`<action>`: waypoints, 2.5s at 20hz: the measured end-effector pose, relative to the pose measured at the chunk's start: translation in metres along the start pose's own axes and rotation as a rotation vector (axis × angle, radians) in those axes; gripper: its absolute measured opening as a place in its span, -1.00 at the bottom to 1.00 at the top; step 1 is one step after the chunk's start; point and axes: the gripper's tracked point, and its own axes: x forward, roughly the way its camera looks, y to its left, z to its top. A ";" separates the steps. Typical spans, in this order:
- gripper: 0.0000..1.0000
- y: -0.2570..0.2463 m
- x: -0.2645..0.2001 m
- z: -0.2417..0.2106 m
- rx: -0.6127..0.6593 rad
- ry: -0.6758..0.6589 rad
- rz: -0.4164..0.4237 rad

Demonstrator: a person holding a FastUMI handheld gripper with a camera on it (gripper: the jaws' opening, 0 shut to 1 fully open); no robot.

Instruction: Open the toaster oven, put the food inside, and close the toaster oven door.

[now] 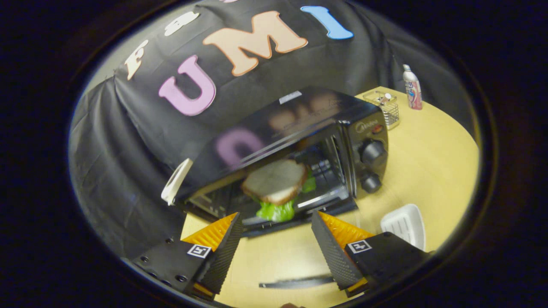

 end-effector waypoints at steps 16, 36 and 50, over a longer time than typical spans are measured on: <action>1.00 -0.081 -0.026 -0.128 -0.152 0.332 -0.155; 1.00 -0.011 -0.038 0.018 0.006 -0.051 0.001; 1.00 0.014 0.001 0.089 0.004 -0.231 0.029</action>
